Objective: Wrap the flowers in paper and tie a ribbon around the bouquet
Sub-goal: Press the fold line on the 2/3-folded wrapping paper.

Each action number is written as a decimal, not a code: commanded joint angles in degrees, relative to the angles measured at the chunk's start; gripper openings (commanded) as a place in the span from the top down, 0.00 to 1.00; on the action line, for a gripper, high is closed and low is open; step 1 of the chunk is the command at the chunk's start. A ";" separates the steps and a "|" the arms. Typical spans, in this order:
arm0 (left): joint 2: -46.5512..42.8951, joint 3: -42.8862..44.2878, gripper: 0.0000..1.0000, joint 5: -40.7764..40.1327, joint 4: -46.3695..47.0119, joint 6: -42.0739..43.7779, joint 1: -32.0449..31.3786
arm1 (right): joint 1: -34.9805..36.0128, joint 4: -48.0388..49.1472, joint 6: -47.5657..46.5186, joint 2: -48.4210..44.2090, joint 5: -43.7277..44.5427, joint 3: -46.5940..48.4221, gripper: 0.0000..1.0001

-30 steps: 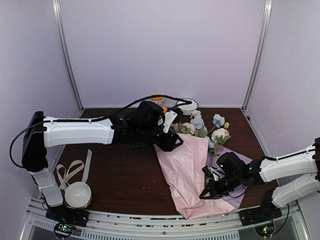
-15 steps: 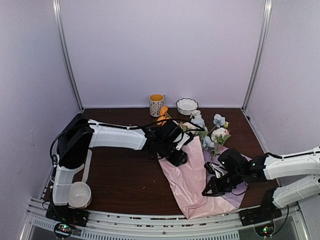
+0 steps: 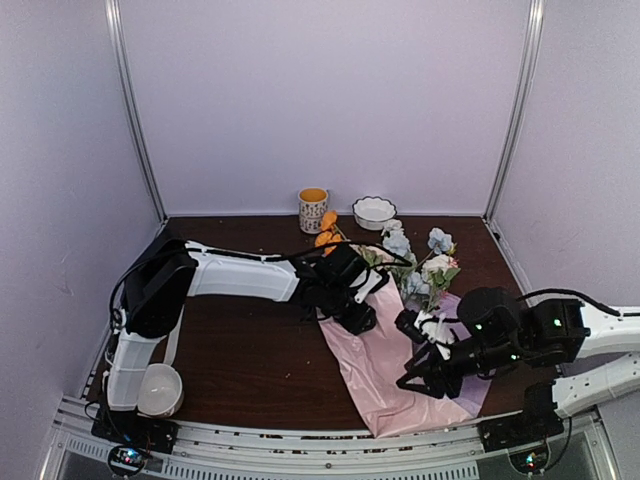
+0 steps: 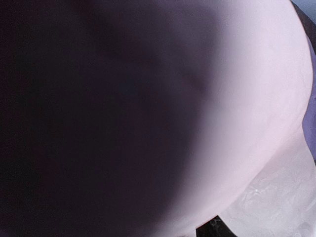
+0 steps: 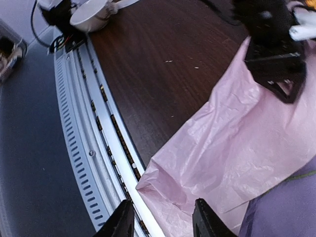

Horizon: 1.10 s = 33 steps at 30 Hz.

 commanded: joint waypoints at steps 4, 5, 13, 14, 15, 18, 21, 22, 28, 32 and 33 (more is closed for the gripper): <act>1.40 1.55 0.53 -0.06 -1.43 1.75 0.54 | 18.18 1.01 -36.31 8.15 22.00 0.21 0.56; 1.31 1.55 0.53 -0.02 -1.50 1.88 0.58 | 19.09 -0.46 -39.10 10.20 22.78 0.34 0.56; 1.33 1.90 0.53 0.10 -1.84 2.19 0.67 | 19.56 1.58 -46.70 21.24 33.08 -0.58 0.52; 1.31 1.85 0.53 0.15 -1.93 2.24 0.64 | 19.55 2.44 -46.92 21.81 32.82 -0.39 0.52; 1.30 1.89 0.53 0.16 -2.03 2.21 0.65 | 19.55 2.95 -47.19 22.53 31.82 -0.29 0.52; 1.26 1.90 0.53 -0.07 -2.37 2.24 0.71 | 19.89 3.39 -47.54 24.35 27.73 -0.47 0.52; 1.26 1.90 0.53 -0.17 -2.34 2.35 0.71 | 21.07 2.61 -48.49 25.97 26.12 -1.21 0.52; 1.26 1.96 0.53 -0.14 -2.43 2.37 0.78 | 21.58 2.02 -48.95 26.41 25.69 -1.23 0.51; 1.21 2.07 0.53 -0.45 -2.91 2.63 0.89 | 22.14 3.90 -49.20 28.25 27.45 -1.03 0.59; 1.04 2.29 0.53 -0.60 -3.50 2.93 0.98 | 22.12 6.08 -49.57 29.85 31.02 -1.41 0.75; 0.96 2.52 0.53 -0.89 -3.84 3.10 1.02 | 22.10 6.51 -49.43 29.91 32.04 -1.67 0.83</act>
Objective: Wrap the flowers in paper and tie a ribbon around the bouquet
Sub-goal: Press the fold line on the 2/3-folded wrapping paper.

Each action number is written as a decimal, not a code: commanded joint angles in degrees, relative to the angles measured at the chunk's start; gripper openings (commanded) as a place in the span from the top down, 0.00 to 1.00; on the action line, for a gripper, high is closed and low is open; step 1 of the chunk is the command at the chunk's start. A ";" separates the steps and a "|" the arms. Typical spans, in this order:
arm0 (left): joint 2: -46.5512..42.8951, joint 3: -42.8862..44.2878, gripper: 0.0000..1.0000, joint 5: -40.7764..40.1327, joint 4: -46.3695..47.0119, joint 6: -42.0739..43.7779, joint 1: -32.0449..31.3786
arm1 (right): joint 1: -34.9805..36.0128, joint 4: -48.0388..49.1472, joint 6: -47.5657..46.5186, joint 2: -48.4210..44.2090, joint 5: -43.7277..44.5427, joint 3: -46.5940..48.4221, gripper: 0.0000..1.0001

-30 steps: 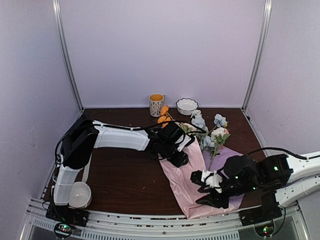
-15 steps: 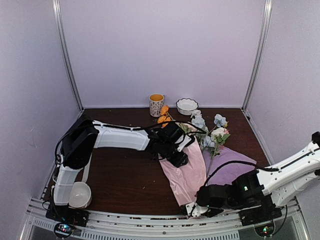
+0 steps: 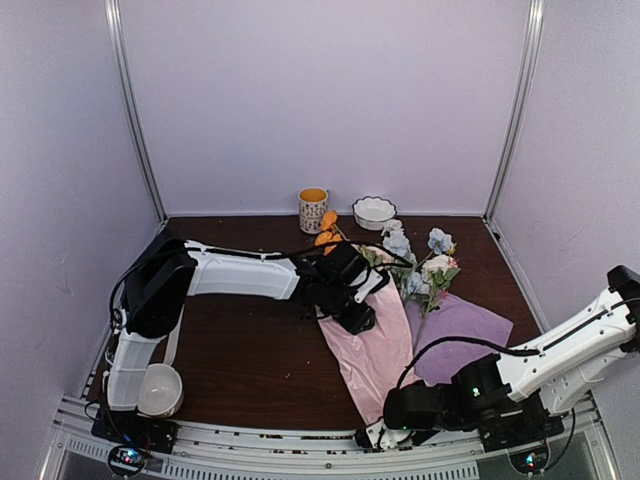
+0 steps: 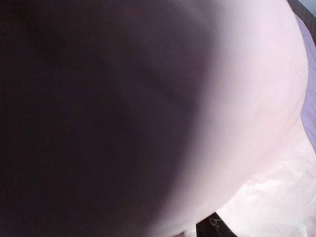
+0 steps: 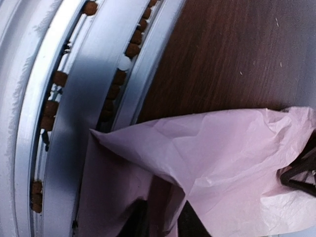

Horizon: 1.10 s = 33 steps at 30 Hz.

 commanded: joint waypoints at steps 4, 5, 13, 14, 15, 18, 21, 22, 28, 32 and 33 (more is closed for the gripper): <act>0.26 2.67 0.53 -2.35 -3.36 2.11 0.96 | 0.33 2.79 -0.37 -0.38 4.40 -2.05 1.00; -0.05 3.25 0.53 -2.91 -4.11 2.44 1.00 | 0.33 2.38 -0.47 -0.70 4.03 -2.13 1.00; -7.37 11.34 0.32 -7.24 -10.16 5.47 2.10 | 0.42 1.63 -1.47 0.76 1.99 -2.90 1.00; -8.69 11.57 0.28 -6.93 -10.50 5.32 2.59 | 0.42 1.65 -1.53 1.05 1.84 -2.89 1.00; -10.13 11.42 0.26 -6.42 -10.74 4.82 3.26 | 0.42 1.73 -1.39 1.24 1.75 -2.90 1.00; -14.59 8.22 0.24 -4.81 -11.85 0.76 5.92 | 0.42 2.17 -0.67 1.31 1.29 -2.86 1.00; -20.46 -1.95 0.27 -2.90 -9.26 -5.58 9.32 | 0.42 2.13 -0.51 1.49 1.17 -3.02 1.00; -22.43 -6.77 0.28 -2.22 -6.75 -7.57 10.35 | 0.46 2.20 -0.56 1.57 1.18 -3.13 1.00; -25.23 -24.01 0.28 5.46 10.63 -16.58 12.95 | 0.42 2.76 -0.48 1.75 1.14 -3.17 1.00; -21.61 -26.49 0.26 7.35 16.77 -18.81 13.07 | 0.40 2.51 -0.47 1.54 1.40 -3.13 1.00; -20.59 -26.57 0.26 7.50 17.51 -19.23 13.15 | 0.42 2.49 -0.50 1.39 1.45 -3.13 1.00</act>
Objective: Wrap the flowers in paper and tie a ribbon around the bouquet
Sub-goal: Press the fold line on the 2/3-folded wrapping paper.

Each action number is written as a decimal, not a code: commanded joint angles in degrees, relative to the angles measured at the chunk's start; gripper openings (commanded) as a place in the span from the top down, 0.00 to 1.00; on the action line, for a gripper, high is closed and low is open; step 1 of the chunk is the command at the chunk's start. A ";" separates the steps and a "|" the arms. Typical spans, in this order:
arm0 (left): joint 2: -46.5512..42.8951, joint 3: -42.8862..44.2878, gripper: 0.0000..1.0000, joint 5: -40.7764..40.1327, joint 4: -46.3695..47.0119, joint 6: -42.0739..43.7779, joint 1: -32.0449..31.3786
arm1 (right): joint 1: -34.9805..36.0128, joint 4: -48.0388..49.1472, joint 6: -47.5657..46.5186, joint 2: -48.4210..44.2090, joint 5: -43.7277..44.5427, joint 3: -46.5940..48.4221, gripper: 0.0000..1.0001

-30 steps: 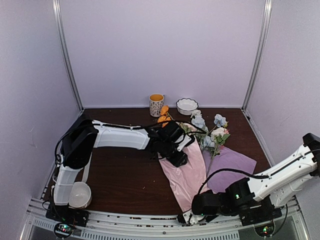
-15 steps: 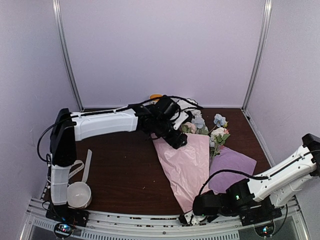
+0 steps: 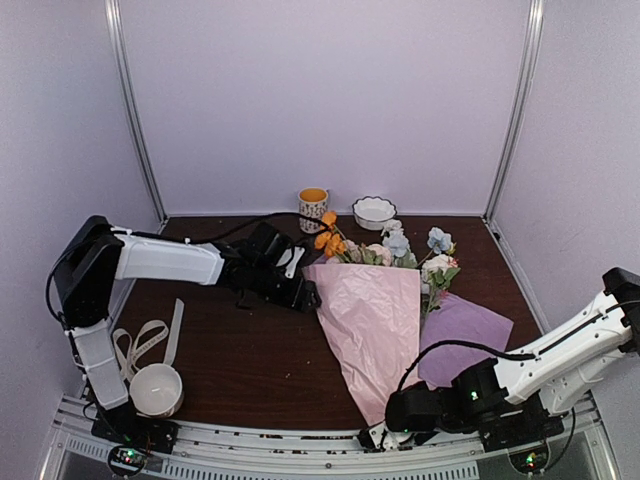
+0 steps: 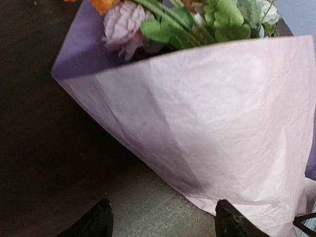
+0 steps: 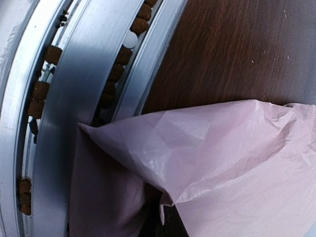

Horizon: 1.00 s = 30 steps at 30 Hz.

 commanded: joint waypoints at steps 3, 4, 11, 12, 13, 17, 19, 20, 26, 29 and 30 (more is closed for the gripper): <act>4.79 -1.81 0.25 5.60 15.05 -6.80 -0.20 | 0.42 -0.20 0.25 -0.12 -0.44 -0.78 1.00; 5.68 -2.10 0.24 6.66 17.03 -7.64 -0.20 | 0.42 -0.14 0.20 -0.12 -0.29 -0.79 1.00; 12.36 -1.32 0.28 12.01 25.76 -13.50 -0.20 | 0.40 0.06 0.06 0.06 -0.26 -0.89 1.00; 12.87 -1.03 0.34 12.21 25.70 -13.54 -0.20 | 0.43 0.14 0.00 -0.02 -0.35 -0.91 1.00; 13.15 -1.01 0.41 12.30 25.83 -13.63 -0.20 | 0.42 0.15 0.01 -0.08 -0.30 -1.01 1.00; 13.16 -1.03 0.80 12.71 26.79 -13.59 -0.20 | 0.42 0.25 -0.12 -0.22 -0.26 -1.05 1.00; 13.09 -0.83 1.00 12.27 26.31 -13.25 -0.12 | 0.42 0.05 -0.13 -0.30 -0.07 -0.96 1.00; 13.07 -0.68 1.00 12.00 26.05 -13.03 0.00 | 0.42 -0.14 -0.09 -0.38 -0.15 -0.92 1.00; 12.77 3.45 1.00 7.21 16.62 -8.36 2.59 | 3.01 -1.07 -1.05 -1.71 0.62 -1.07 1.00; 12.22 6.73 1.00 5.47 11.25 -4.28 3.47 | 5.52 -0.62 -1.51 -1.77 1.26 -1.55 1.00; 11.90 7.79 1.00 5.06 9.83 -2.57 3.49 | 5.89 -0.42 -1.50 -1.53 1.39 -1.57 1.00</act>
